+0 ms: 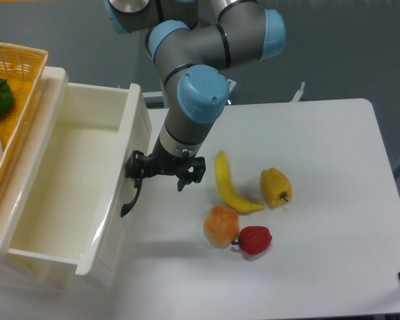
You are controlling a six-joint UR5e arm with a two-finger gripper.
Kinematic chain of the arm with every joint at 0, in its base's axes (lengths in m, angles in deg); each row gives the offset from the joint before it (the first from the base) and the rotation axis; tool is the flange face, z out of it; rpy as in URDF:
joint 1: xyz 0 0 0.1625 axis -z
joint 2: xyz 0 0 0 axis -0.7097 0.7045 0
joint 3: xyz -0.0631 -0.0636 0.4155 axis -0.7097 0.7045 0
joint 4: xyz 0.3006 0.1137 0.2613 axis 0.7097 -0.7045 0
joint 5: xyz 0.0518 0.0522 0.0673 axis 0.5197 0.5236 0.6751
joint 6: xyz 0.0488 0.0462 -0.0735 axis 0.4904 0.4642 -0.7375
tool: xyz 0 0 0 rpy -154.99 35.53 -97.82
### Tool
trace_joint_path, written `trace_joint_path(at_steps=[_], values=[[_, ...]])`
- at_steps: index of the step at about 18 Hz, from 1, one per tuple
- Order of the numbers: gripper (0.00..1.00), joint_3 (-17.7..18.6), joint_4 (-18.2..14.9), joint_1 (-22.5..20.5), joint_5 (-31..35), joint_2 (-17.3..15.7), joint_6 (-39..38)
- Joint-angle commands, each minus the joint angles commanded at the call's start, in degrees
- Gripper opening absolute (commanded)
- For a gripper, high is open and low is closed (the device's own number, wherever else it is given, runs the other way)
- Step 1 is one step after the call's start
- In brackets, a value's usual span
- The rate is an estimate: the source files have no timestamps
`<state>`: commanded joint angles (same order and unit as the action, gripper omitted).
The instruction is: Slide open the top white drawer
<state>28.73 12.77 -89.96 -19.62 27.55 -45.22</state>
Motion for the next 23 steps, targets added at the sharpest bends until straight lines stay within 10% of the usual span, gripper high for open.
trace_joint_path(at_steps=[23], values=[[1.0, 0.26, 0.0, -0.53, -0.26, 0.09, 2.72]])
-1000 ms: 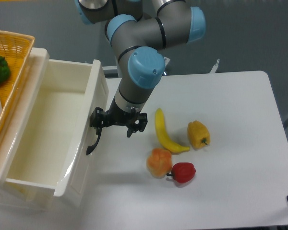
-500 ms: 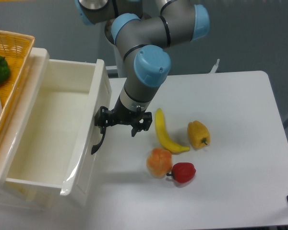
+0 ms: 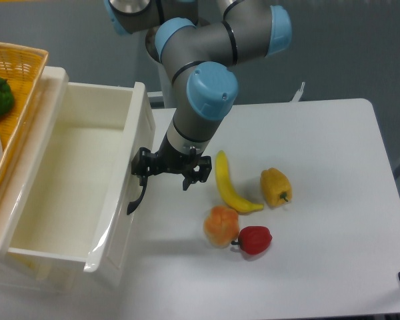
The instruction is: Slide open the top white drawer
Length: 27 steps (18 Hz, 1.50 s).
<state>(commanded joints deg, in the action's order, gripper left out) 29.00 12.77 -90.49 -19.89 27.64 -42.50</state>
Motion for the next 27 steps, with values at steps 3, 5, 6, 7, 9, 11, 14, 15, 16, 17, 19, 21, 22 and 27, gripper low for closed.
trace_joint_path(at_steps=[3, 5, 6, 7, 9, 11, 14, 15, 16, 17, 19, 21, 22, 27], values=[[1.0, 0.09, -0.09, -0.09, -1.76, 0.09, 1.06], [1.0, 0.18, -0.18, -0.09, -1.93, 0.18, 1.5], [1.0, 0.18, -0.26, -0.09, -2.11, 0.35, 1.59], [1.0, 0.18, -0.26, -0.17, -2.55, 0.53, 1.85], [1.0, 0.18, -0.26, -0.35, -3.25, 0.44, 2.29], [1.0, 0.18, -0.26, -0.35, -3.25, 0.35, 2.2], [1.0, -0.17, -0.18, -1.05, -2.99, 0.18, 2.29], [1.0, -0.35, -0.09, -1.66, -2.9, 0.09, 2.29], [1.0, -0.44, 0.0, -2.19, -2.73, 0.0, 2.38], [1.0, -0.53, 0.35, -2.63, -2.46, 0.0, 2.47], [1.0, -0.88, 0.35, -2.9, 0.25, 0.09, 4.74], [1.0, -0.88, 0.53, -2.81, 2.89, 0.53, 7.03], [1.0, -0.88, 0.53, -2.99, 3.68, 0.62, 7.82], [1.0, -1.05, 4.3, -3.6, 9.82, 0.62, 17.82]])
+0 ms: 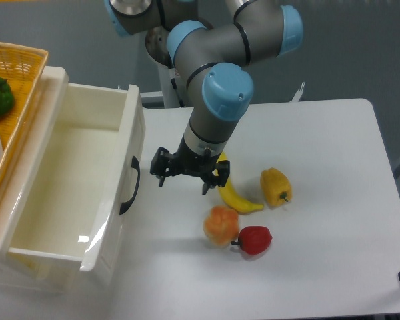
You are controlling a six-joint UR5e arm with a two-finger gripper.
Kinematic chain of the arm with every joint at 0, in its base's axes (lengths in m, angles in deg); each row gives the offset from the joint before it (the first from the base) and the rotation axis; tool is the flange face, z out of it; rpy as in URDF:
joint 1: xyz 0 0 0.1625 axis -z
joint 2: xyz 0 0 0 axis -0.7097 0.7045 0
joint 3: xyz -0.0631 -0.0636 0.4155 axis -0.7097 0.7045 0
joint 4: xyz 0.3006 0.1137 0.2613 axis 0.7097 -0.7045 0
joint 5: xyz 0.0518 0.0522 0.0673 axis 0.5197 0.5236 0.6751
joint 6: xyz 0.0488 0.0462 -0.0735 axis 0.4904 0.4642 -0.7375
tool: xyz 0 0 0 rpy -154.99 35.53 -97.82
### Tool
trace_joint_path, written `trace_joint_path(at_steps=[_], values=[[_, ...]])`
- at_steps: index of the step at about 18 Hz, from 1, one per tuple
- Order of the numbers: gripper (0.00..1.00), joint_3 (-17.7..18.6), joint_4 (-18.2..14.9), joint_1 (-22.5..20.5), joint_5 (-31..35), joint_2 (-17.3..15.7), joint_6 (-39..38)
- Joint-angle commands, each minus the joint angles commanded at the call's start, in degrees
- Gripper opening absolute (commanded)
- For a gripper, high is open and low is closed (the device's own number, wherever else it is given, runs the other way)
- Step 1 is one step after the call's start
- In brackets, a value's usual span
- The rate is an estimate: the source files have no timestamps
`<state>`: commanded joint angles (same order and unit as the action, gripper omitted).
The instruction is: Slide open the top white drawer
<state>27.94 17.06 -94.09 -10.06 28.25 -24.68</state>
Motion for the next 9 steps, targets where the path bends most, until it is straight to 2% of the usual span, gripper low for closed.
trace_joint_path(at_steps=[2, 4, 9], values=[[1.0, -0.17, 0.18, 0.09, 5.79, 0.18, 7.28], [1.0, 0.0, 0.18, -0.09, 8.71, 0.61, 12.31], [1.0, 0.17, 1.59, -1.84, 9.43, 1.06, 12.77]])
